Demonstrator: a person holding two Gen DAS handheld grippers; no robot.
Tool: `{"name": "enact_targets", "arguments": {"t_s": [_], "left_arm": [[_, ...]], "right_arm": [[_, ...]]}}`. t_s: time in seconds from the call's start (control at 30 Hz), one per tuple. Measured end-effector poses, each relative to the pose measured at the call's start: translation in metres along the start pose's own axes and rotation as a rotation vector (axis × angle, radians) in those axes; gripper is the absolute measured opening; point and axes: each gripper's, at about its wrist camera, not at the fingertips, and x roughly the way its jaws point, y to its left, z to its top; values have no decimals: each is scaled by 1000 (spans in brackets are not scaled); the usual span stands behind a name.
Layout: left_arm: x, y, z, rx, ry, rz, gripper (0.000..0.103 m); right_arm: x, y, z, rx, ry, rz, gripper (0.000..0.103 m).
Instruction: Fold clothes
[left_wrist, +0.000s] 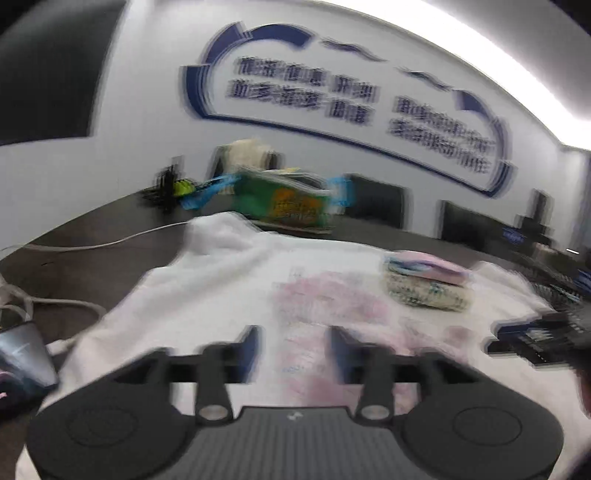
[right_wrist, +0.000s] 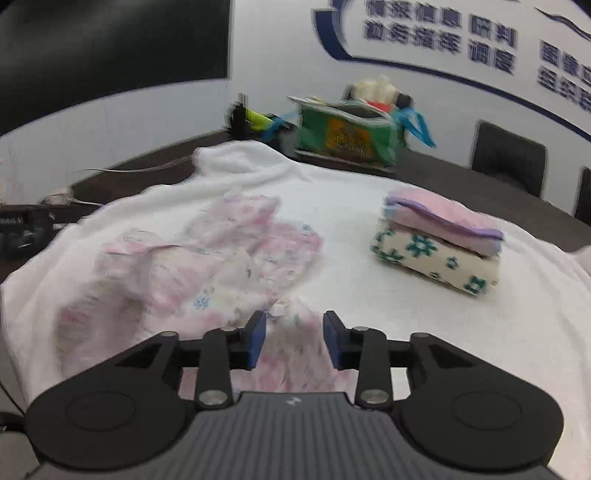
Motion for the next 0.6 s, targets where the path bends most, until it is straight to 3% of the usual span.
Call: {"name": "enact_targets", "arguments": {"t_s": [0.03,0.07,0.2,0.27,0.37,0.43,0.47,0.5,0.53,0.6], "left_arm": [[-9,-4,-4,22,-7,-50,65],[-13,-16,-7,60,-1,-105,67],[-14,-73,-31,250,57,-331,67],[-2,-102,-44,332,85,-348,68],[28,-132,-67,481,140,-197,67],[31,-119,-63,420,162,-227,66],[32,-111,-61,387,173,-244,55],[33,-104,-59,353,184,-261,38],[34,-97,-56,320,194,-277,1],[36,-82,-52,253,216,-311,2]], "right_arm": [[-8,0,-3,-17,-20,11,55],[-14,0,-5,-33,-34,10,60],[-31,-12,-2,-13,-35,-36,61],[-21,-21,-4,11,-12,-2,61],[-9,-15,-14,23,21,31,61],[2,-11,-19,44,33,62,61],[7,-11,-20,68,31,79,62],[13,-11,-19,98,26,96,62],[19,-13,-18,137,21,109,63],[30,-17,-15,216,11,119,68]]}}
